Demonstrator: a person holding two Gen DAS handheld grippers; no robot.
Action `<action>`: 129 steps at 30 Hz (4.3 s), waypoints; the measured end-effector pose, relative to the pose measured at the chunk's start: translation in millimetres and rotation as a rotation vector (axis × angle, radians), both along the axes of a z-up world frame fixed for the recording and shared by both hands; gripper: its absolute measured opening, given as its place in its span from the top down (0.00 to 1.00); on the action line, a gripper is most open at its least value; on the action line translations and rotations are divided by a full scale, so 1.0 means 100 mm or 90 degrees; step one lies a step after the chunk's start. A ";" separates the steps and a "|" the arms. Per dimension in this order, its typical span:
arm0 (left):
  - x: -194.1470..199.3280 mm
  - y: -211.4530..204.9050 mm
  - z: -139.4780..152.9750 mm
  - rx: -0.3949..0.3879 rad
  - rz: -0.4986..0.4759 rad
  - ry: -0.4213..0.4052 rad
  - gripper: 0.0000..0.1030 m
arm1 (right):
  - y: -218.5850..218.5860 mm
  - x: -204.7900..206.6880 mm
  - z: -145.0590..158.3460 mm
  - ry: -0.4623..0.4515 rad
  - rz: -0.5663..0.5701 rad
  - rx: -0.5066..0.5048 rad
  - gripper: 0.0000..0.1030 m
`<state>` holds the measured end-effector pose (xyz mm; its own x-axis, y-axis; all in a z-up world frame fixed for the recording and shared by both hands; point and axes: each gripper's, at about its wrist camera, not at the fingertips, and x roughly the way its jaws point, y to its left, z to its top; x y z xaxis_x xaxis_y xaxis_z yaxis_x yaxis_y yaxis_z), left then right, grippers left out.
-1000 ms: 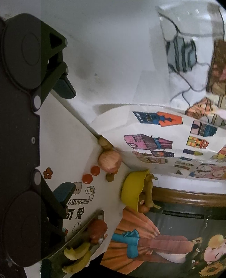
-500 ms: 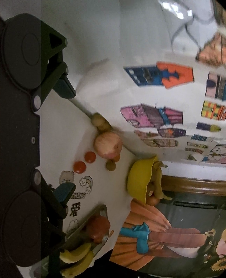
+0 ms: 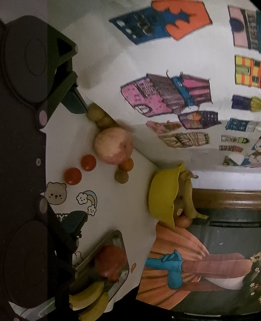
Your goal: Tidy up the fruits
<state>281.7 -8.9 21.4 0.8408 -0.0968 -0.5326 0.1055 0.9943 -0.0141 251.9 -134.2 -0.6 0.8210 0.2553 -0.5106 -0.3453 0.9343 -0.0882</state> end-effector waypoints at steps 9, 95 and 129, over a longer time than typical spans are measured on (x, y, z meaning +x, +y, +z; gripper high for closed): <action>0.17 0.02 -0.08 -0.007 0.000 0.014 0.01 | 0.08 0.15 -0.04 -0.005 0.023 -0.013 0.00; 0.72 0.33 -0.40 -0.166 -0.030 0.074 0.73 | 0.32 0.94 -0.05 0.046 0.124 0.083 0.74; 0.37 0.08 -0.31 -0.147 -0.052 0.066 0.74 | -0.02 0.46 -0.04 0.034 0.078 0.086 0.75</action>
<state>319.2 -0.9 -9.2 0.7675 -0.2914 -0.5710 0.1716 0.9516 -0.2550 297.9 -136.5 -4.4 0.7526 0.4203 -0.5069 -0.4577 0.8873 0.0561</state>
